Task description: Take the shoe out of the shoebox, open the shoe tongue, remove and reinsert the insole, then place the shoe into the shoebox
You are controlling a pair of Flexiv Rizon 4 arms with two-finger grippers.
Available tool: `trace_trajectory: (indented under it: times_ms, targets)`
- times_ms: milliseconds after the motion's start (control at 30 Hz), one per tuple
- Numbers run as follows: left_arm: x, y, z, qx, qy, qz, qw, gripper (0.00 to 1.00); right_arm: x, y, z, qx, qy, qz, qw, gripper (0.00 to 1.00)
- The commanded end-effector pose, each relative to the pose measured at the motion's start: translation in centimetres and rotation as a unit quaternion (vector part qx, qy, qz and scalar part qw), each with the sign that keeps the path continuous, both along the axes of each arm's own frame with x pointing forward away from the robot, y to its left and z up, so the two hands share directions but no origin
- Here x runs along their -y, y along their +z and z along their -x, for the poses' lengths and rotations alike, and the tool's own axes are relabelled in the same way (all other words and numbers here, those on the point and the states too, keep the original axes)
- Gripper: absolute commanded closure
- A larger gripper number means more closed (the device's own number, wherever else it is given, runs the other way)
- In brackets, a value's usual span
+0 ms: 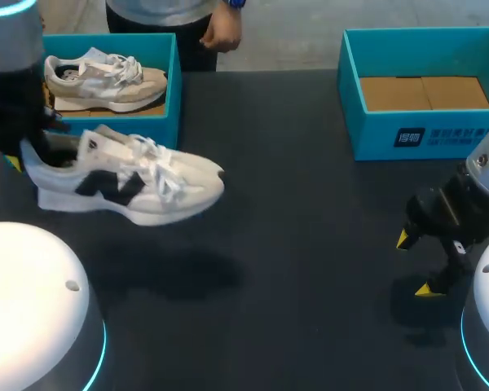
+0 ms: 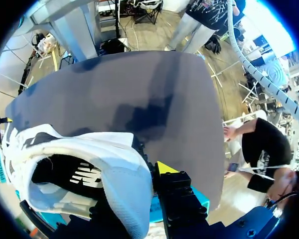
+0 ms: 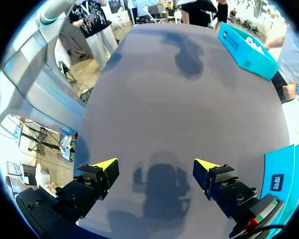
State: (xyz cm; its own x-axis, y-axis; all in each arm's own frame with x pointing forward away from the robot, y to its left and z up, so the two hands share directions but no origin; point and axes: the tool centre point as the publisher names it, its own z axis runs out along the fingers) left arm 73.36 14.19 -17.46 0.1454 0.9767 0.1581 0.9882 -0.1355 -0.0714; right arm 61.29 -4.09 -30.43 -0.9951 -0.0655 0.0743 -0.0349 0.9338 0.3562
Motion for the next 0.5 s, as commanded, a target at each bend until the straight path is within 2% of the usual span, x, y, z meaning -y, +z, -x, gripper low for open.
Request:
trace_trajectory:
  times_ms: [33, 333, 500]
  targets:
    - [2.3, -2.0, 0.8, 0.008, 0.005, -0.007, 1.0, 1.0, -0.1, -0.1, 0.1, 0.001, -0.001, 0.001, 1.0, 0.0]
    - [6.5, -6.0, 3.9, -0.007, 0.007, -0.008, 1.0, 1.0, -0.1, -0.1, 0.1, 0.001, -0.001, 0.001, 1.0, 0.0]
    - [8.3, -8.3, 4.9, -0.019, 0.006, -0.009, 1.0, 1.0, -0.1, -0.1, 0.1, 0.001, -0.001, 0.001, 1.0, 0.0]
